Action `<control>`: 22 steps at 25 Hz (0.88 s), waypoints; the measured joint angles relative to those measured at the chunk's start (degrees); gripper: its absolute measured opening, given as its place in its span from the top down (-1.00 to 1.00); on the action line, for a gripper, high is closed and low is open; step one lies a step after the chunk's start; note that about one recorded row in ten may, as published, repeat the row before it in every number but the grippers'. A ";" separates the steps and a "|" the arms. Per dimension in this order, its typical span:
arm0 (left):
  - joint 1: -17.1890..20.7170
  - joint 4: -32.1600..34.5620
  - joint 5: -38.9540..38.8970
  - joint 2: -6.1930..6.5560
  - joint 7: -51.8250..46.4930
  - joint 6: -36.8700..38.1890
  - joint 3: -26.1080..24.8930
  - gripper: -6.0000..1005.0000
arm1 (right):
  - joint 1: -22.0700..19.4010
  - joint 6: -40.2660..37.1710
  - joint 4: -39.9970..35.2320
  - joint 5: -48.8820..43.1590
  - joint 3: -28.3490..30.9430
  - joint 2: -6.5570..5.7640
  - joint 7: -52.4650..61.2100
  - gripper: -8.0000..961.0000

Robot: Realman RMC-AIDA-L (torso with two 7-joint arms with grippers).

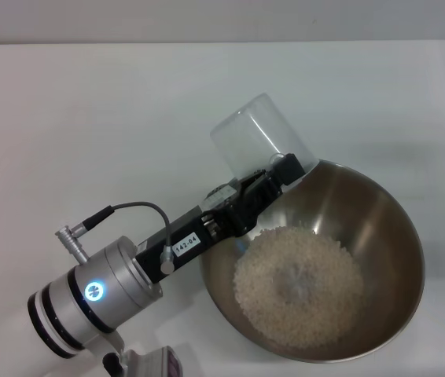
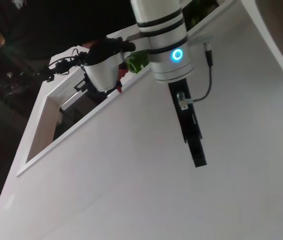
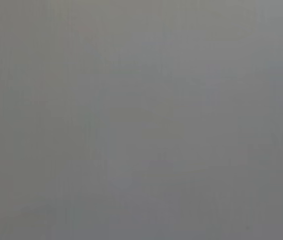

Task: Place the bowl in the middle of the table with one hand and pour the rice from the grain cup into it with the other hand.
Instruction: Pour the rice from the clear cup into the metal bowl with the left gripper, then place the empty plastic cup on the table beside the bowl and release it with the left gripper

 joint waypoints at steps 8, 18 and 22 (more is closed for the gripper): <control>0.86 -0.01 -0.24 0.04 -3.13 -0.02 -0.34 0.84 | -0.01 0.28 -0.04 0.00 0.03 0.03 0.02 -0.02; 4.96 -0.62 -0.66 0.07 -46.33 0.13 -8.36 0.81 | 0.39 0.58 -1.24 0.39 0.19 0.54 1.38 -0.02; 6.94 0.53 -0.87 0.11 -68.17 -1.07 -13.63 0.80 | 0.61 0.55 -1.56 0.47 0.36 0.54 1.55 -0.02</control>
